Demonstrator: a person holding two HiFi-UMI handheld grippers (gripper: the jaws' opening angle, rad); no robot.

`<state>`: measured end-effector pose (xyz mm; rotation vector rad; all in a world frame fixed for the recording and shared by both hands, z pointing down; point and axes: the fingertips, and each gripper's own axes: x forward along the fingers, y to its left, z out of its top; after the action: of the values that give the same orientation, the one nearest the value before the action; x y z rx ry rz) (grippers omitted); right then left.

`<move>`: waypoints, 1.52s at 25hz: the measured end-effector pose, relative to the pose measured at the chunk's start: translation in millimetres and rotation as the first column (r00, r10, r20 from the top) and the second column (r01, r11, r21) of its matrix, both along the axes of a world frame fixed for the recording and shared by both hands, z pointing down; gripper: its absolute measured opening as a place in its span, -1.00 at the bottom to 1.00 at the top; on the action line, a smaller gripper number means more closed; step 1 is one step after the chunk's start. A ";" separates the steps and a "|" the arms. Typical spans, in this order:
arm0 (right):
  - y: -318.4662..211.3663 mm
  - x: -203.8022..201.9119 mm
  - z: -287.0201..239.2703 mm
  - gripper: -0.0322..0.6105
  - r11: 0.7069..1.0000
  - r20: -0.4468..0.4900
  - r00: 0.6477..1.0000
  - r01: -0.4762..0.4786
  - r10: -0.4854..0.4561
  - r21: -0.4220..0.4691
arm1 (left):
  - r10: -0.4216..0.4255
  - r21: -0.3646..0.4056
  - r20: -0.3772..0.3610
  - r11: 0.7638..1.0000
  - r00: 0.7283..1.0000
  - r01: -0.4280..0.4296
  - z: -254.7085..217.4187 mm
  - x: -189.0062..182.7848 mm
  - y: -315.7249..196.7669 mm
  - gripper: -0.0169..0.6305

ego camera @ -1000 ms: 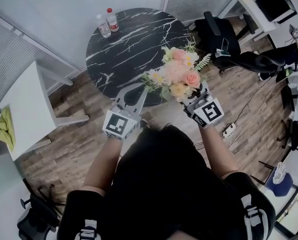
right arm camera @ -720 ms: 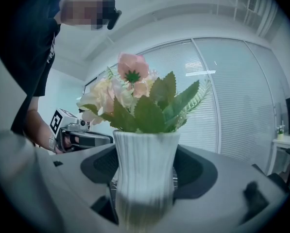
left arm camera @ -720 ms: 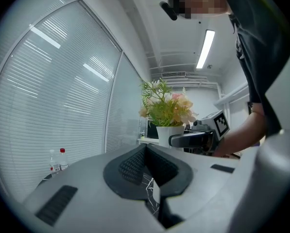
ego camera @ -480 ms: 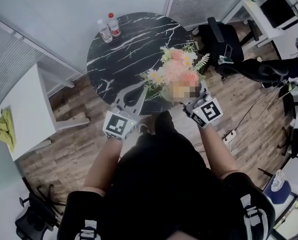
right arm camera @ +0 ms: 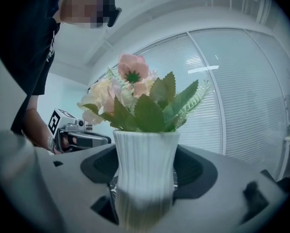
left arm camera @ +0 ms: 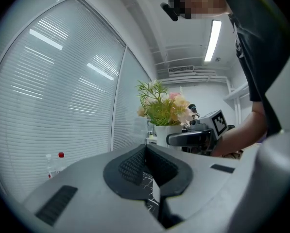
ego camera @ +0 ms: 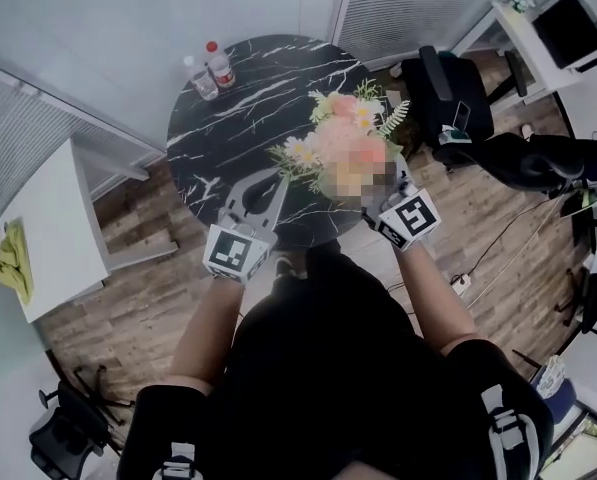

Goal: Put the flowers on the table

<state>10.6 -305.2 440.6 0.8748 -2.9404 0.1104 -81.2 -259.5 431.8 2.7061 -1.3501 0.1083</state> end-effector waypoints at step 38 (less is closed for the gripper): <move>-185.7 -5.4 105.4 0.19 0.985 -0.008 0.990 0.139 -0.140 -0.105 | -0.261 -0.082 0.006 0.962 0.965 0.260 73.4 -3.1 -139.4 -0.91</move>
<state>5.2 -490.9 546.0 0.6511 -2.9394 0.2452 -84.4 -398.9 505.2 2.4349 -1.6472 0.1300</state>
